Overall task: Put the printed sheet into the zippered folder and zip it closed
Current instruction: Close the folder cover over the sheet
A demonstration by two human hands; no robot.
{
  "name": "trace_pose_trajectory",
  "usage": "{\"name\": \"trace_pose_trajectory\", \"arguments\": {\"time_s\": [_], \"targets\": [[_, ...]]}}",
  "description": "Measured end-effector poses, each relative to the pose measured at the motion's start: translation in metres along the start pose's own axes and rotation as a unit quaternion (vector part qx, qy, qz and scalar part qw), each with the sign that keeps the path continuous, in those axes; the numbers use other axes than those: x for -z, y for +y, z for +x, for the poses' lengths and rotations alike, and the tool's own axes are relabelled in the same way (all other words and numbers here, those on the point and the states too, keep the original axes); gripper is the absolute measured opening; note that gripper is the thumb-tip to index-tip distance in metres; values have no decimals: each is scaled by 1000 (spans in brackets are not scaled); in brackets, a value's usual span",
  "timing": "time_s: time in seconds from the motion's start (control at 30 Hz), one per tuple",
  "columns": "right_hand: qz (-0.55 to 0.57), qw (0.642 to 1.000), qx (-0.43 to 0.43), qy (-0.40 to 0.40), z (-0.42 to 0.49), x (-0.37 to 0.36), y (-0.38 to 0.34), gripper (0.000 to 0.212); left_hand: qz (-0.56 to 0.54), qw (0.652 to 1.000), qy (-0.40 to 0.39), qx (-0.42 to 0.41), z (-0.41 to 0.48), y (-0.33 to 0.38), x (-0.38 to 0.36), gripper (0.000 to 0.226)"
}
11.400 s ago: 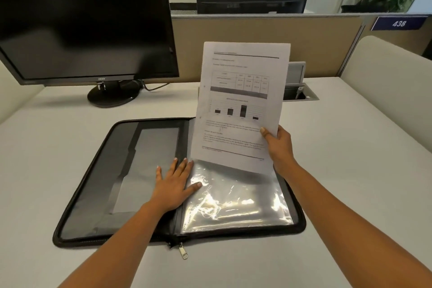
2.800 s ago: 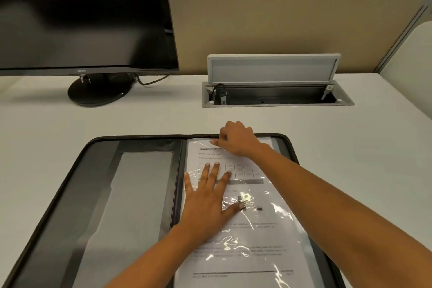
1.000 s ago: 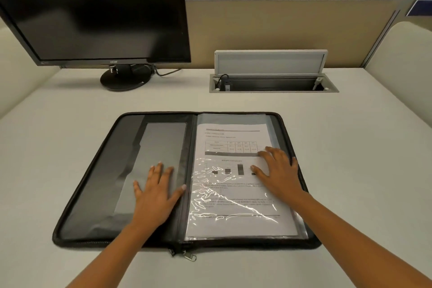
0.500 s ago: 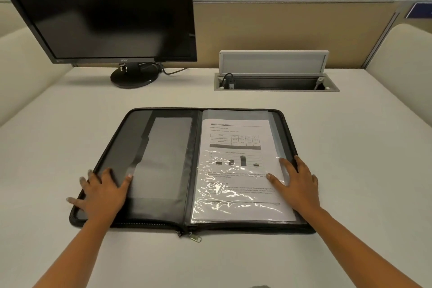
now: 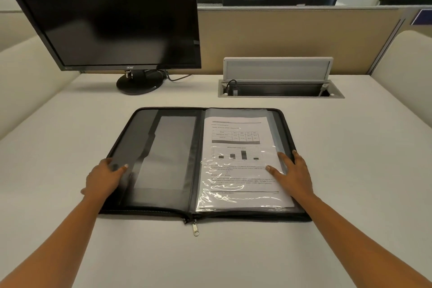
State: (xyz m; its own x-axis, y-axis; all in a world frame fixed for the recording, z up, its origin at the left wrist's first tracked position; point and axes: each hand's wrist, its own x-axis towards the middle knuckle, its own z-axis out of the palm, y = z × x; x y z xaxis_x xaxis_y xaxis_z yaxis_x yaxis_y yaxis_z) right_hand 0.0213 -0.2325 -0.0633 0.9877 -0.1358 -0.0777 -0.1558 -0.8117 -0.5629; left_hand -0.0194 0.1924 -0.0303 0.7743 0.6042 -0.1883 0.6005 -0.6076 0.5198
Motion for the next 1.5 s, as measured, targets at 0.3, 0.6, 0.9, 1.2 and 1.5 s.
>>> {"name": "trace_pose_trajectory", "arguments": {"time_s": [0.3,0.6,0.9,1.2,1.5], "targets": [[-44,999,1,-25,16,0,-6,67,17,995,83,-53,-5,76,53,53],[22,998,48,-21,10,25,-65,55,-59,961,153,-222,-80,162,109,43],[268,941,169,-123,-38,75,-162,49,-291,883,-35,-367,-134,204,72,24],[469,871,56,-133,-55,93,-130,42,-176,884,-221,-373,-140,182,-7,29],[479,870,-81,-85,-39,85,-32,38,-74,932,-190,-300,-112,101,-48,26]]}}
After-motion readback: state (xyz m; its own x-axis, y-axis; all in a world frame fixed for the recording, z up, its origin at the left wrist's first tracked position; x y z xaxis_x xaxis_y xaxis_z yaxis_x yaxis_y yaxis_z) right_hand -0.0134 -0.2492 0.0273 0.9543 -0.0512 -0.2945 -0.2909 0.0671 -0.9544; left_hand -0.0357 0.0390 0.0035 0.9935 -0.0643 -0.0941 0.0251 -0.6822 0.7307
